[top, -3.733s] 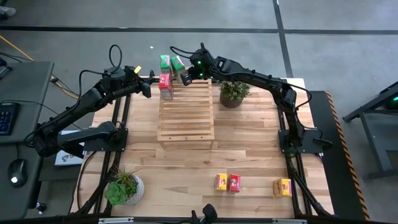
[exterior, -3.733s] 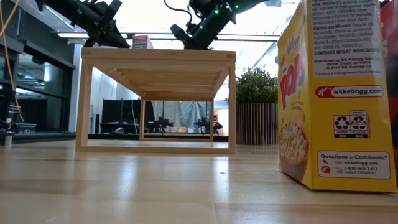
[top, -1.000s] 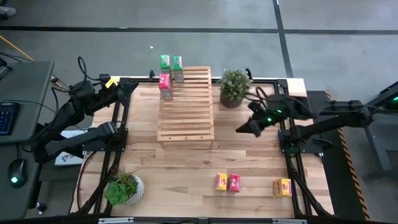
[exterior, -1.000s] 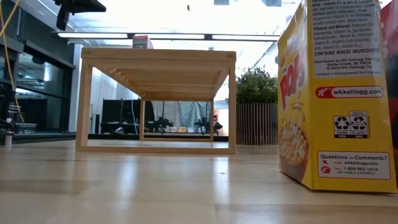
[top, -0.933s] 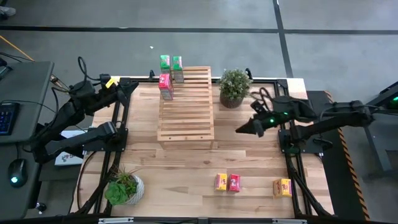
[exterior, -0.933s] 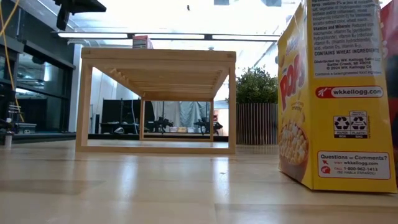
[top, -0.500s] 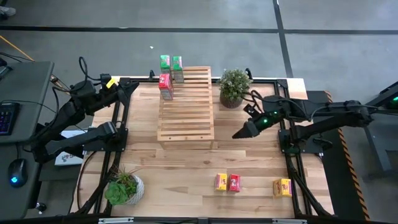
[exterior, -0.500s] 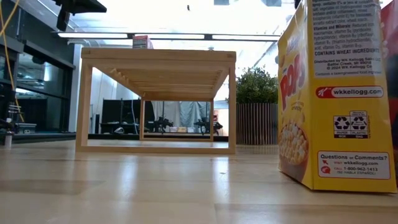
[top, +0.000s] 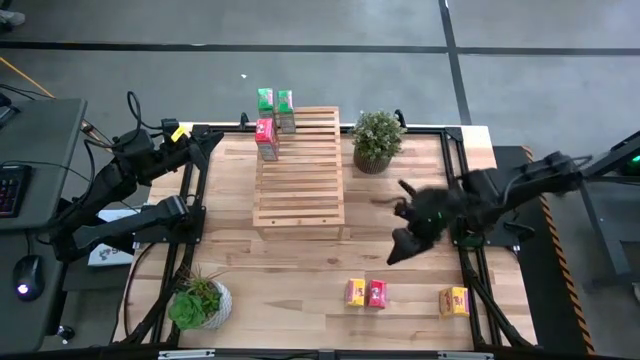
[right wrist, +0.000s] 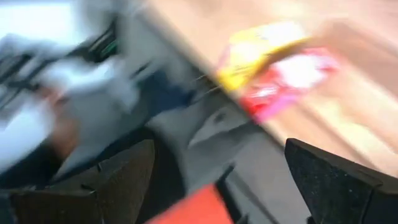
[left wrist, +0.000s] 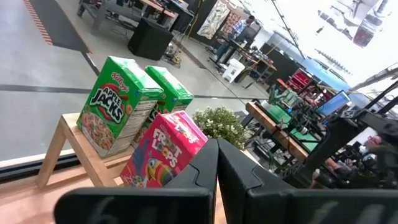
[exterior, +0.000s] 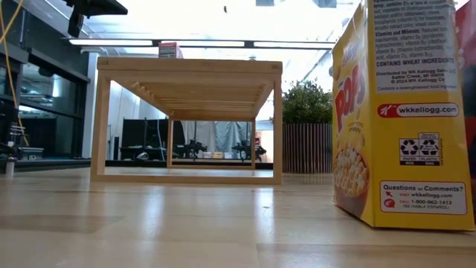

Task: Stack cereal on shelf
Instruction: Put the red cereal box aligned with the other red cereal box on the shelf

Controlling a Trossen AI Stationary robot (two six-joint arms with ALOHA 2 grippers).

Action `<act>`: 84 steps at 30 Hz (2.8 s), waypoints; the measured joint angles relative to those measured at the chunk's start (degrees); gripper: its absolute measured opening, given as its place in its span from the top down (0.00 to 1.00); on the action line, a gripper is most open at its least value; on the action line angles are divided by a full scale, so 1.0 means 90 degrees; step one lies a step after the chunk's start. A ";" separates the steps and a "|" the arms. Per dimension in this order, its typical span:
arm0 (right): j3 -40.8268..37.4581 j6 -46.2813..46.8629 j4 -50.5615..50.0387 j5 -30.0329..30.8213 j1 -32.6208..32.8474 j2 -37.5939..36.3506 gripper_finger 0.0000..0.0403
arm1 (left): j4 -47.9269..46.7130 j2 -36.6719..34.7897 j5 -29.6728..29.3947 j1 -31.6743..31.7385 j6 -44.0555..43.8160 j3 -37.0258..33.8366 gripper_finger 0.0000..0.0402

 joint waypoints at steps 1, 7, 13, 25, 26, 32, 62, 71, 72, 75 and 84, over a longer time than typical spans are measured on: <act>0.0145 0.0519 -0.0390 0.0591 0.0329 0.0101 0.12 | 0.0001 0.0000 0.0011 0.0000 0.0004 0.0000 1.00; 0.1288 0.2779 -0.1239 0.2536 0.1625 0.1457 0.12 | 0.0002 0.0000 0.0017 0.0000 0.0068 0.0000 1.00; 0.2940 0.3208 -0.2906 0.2367 0.1769 0.3352 0.12 | 0.0007 0.0000 0.0019 0.0000 0.0153 0.0000 1.00; 0.3887 0.3602 -0.3846 0.2097 0.1707 0.4886 0.12 | 0.0015 0.0000 0.0022 0.0002 0.0125 0.0000 1.00; 0.3825 0.3737 -0.3835 0.2090 0.1709 0.4911 0.12 | 0.0015 0.0000 0.0022 0.0002 0.0118 0.0000 1.00; 0.3542 0.4418 -0.3429 0.2221 0.1711 0.4925 0.12 | 0.0015 0.0000 0.0027 0.0002 -0.0012 0.0000 1.00; 0.2041 0.4877 -0.1910 0.1824 0.1711 0.4918 0.14 | 0.0029 0.0000 0.0023 0.0002 -0.0010 0.0000 1.00; 0.2041 0.4874 -0.1927 0.1853 0.1712 0.4918 0.31 | 0.0341 -0.0002 0.0002 0.0002 -0.0039 -0.0002 1.00; 0.2041 0.4874 -0.1925 0.1853 0.1712 0.4918 0.33 | 0.0349 -0.0002 0.0002 0.0002 -0.0039 -0.0002 1.00; 0.2041 0.4874 -0.1925 0.1853 0.1711 0.4918 0.39 | 0.0350 -0.0002 -0.0002 0.0002 -0.0041 -0.0002 1.00; 0.2041 0.4702 -0.1929 0.1854 0.1711 0.4897 0.57 | 0.0349 -0.0002 -0.0005 0.0002 -0.0041 -0.0002 1.00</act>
